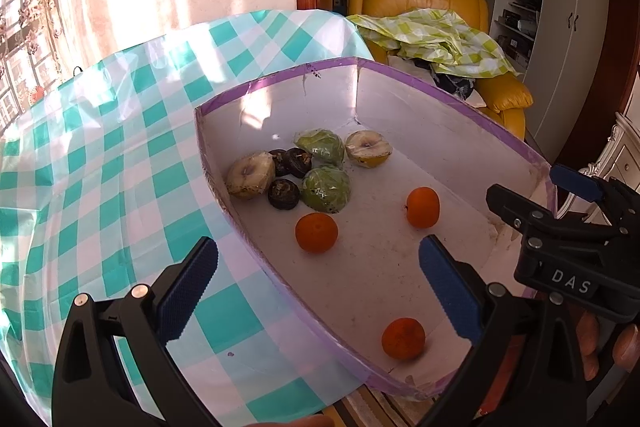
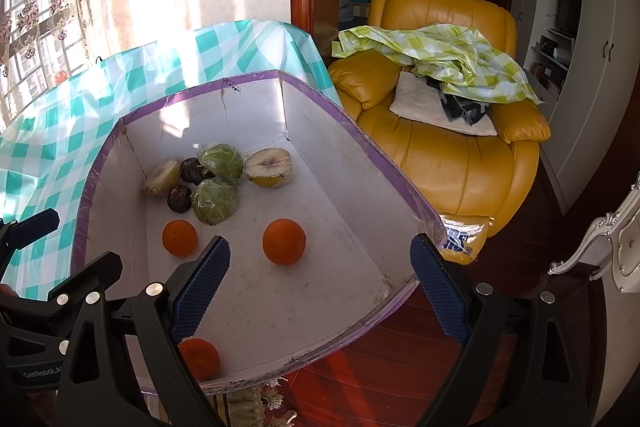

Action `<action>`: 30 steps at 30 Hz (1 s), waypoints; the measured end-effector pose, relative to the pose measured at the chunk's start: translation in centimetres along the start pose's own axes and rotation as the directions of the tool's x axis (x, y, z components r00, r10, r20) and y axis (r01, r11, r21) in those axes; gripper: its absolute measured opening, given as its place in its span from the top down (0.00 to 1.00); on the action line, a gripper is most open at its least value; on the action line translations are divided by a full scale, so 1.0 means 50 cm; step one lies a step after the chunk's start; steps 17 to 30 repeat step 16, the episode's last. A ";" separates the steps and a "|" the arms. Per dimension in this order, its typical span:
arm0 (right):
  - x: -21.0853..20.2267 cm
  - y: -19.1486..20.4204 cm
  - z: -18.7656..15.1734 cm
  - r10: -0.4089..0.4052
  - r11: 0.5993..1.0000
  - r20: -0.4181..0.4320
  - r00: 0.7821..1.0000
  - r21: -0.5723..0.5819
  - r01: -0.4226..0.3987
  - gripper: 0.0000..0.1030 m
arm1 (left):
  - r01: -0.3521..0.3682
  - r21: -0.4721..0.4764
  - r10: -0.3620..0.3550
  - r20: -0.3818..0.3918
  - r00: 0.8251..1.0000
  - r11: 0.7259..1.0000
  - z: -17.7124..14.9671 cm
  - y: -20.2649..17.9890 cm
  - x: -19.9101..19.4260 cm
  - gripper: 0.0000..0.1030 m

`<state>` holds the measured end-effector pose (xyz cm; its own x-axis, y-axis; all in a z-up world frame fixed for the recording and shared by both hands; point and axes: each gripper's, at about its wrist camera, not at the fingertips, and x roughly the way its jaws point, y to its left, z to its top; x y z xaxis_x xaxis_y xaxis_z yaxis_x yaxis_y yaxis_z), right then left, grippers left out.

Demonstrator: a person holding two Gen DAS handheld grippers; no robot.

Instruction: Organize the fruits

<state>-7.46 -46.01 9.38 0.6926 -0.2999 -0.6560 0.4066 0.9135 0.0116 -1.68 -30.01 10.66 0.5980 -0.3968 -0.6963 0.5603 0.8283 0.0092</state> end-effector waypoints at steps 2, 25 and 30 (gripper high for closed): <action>0.000 -0.002 -0.001 -0.001 1.000 0.002 1.000 0.002 0.001 0.14 | 0.006 0.003 -0.006 0.001 1.000 1.000 0.001 -0.003 -0.001 0.02; -0.131 0.079 0.033 0.073 0.992 0.216 0.974 -0.119 -0.048 0.11 | 0.002 -0.060 0.004 0.107 0.994 0.998 -0.011 0.104 -0.089 0.02; -0.131 0.079 0.033 0.073 0.992 0.216 0.974 -0.119 -0.048 0.11 | 0.002 -0.060 0.004 0.107 0.994 0.998 -0.011 0.104 -0.089 0.02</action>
